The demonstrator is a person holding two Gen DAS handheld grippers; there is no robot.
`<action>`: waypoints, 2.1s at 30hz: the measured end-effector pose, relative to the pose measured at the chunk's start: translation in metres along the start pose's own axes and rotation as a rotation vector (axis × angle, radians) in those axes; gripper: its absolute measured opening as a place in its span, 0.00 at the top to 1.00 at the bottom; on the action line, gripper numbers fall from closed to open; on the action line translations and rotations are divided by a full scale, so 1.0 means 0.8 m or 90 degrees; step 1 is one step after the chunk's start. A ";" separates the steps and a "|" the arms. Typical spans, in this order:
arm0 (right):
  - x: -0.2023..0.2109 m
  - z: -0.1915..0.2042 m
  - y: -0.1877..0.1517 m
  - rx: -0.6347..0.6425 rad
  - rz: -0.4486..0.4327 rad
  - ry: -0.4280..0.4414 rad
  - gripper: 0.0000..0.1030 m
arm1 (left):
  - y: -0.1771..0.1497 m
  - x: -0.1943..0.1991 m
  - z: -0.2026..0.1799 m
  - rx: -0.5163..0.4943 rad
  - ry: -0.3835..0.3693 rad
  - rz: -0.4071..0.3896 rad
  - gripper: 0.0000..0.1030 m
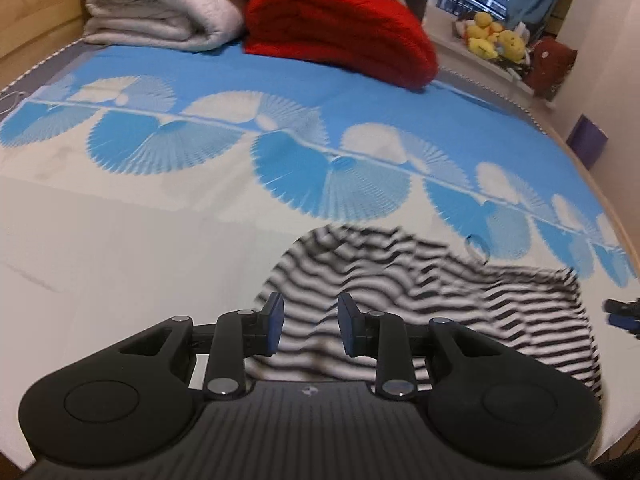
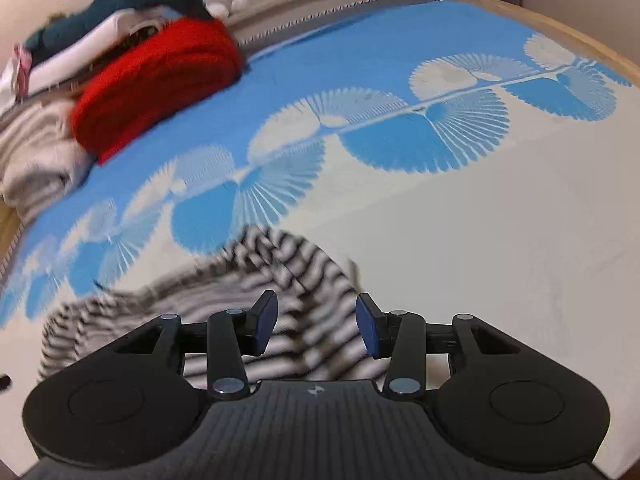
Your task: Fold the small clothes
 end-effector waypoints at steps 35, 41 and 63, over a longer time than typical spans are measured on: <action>-0.109 0.044 0.036 0.178 -0.007 -0.070 0.63 | 0.043 -0.144 -0.001 0.058 -0.038 0.058 0.64; -0.115 -0.002 0.003 0.196 0.093 -0.084 0.61 | -0.002 -0.196 0.040 0.060 0.037 0.160 0.74; 0.051 -0.010 -0.006 0.236 -0.005 -0.090 0.44 | -0.007 -0.002 0.001 -0.034 0.005 0.034 0.73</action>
Point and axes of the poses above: each gripper's, at about its wrist camera, not at the fingertips, and x roughly against the way its jaws point, z to its left, y to its top, the point moved 9 cm from there along -x, roughly the way its jaws point, and after that the axes turned 6 degrees about -x, right-handed, at the moved point
